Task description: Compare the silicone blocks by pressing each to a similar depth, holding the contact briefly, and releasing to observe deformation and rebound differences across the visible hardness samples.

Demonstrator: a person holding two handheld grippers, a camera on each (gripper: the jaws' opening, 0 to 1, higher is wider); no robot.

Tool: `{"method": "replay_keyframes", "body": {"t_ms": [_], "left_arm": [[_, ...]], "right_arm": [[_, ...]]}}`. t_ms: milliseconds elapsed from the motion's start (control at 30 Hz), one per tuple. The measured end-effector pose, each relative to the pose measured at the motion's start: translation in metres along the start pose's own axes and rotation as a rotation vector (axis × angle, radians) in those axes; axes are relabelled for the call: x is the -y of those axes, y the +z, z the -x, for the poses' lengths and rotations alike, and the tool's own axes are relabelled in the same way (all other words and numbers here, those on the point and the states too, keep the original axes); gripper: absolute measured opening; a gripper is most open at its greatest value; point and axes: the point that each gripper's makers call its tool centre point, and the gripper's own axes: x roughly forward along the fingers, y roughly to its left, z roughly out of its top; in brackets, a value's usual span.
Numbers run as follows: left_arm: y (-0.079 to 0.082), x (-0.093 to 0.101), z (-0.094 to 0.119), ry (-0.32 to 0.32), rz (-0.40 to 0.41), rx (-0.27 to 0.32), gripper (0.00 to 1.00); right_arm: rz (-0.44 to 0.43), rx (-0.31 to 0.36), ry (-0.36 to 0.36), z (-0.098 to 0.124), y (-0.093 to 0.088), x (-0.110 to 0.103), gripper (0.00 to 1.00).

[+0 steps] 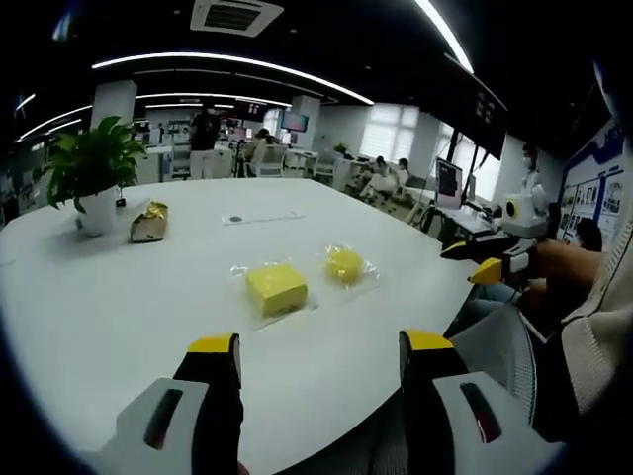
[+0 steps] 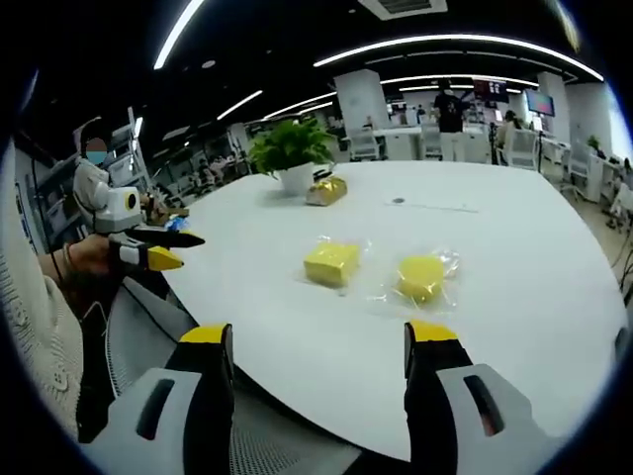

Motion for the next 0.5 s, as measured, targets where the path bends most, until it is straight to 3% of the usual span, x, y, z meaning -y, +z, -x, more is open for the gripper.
{"method": "replay_keyframes", "body": {"t_ms": [500], "left_arm": [[-0.0085,0.0051,-0.0046,-0.012,-0.044,-0.038,0.70]], "right_arm": [[-0.007,0.028,-0.016,0.0049,0.0047,-0.0005,0.65]]}}
